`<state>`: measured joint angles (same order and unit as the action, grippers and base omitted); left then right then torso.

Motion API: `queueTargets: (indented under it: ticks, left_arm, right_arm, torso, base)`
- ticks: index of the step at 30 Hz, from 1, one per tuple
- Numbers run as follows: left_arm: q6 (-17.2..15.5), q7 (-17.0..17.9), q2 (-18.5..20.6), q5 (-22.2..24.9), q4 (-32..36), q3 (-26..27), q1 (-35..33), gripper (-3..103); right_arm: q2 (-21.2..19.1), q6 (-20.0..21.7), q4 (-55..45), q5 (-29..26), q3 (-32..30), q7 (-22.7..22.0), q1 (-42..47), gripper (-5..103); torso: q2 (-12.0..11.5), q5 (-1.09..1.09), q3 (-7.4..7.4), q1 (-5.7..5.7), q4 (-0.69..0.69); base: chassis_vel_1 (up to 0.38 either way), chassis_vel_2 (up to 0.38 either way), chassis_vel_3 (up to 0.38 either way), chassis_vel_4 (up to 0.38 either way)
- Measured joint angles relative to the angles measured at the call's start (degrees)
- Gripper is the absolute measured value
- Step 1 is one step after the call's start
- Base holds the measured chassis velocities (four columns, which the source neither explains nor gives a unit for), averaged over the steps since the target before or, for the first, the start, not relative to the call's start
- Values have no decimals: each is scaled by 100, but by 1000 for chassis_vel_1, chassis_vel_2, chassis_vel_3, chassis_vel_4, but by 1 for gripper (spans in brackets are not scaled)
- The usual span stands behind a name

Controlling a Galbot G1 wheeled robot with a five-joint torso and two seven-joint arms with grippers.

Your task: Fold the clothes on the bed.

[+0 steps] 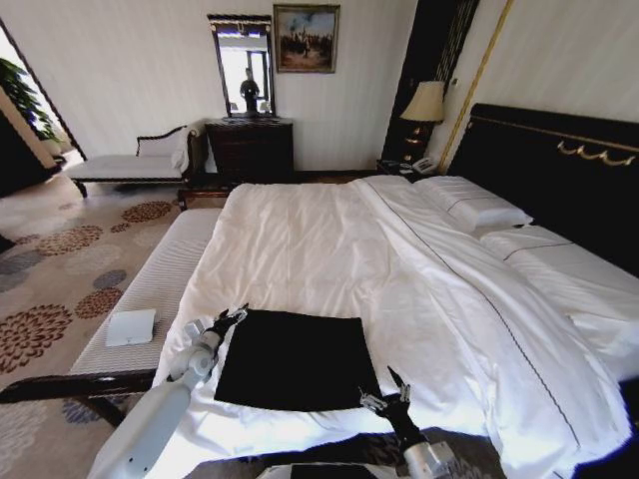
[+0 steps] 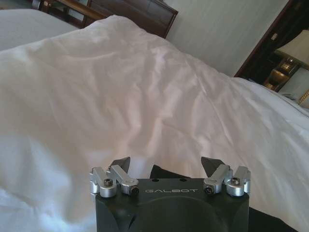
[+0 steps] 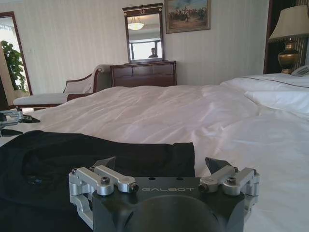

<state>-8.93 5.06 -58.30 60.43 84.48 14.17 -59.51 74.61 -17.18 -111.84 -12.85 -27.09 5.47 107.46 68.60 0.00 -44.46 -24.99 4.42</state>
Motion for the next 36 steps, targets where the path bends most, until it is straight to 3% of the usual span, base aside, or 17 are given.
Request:
queueTargets:
  ticks: [6,8,12,29,36]
  left_arm:
    - [-62,-85,-142,47,-439,-74,185,58]
    - [-66,-104,-174,25,-527,-93,219,58]
    - [-67,-143,-276,-26,-765,-160,339,40]
    - [-94,-89,-369,-44,-896,-347,510,23]
    - [-22,-44,-360,-144,-906,-298,496,1]
  right_arm:
    - [-20,63,0,-20,4,-6,-26,100]
    - [-29,69,-2,-27,3,-7,-26,100]
    - [-39,100,-45,-77,-20,-10,-17,100]
    - [-49,133,-205,-146,-83,-31,60,100]
    - [-48,151,-234,-168,-62,-50,70,100]
  torso:
    - [0,-1,0,0,0]
    - [0,-1,0,0,0]
    - [0,0,1,0,-1]
    - [1,-1,1,0,0]
    - [0,-2,1,0,2]
  base:
    - [0,0,0,0]
    - [0,0,0,0]
    - [0,0,0,0]
    - [0,0,0,0]
    - [0,0,0,0]
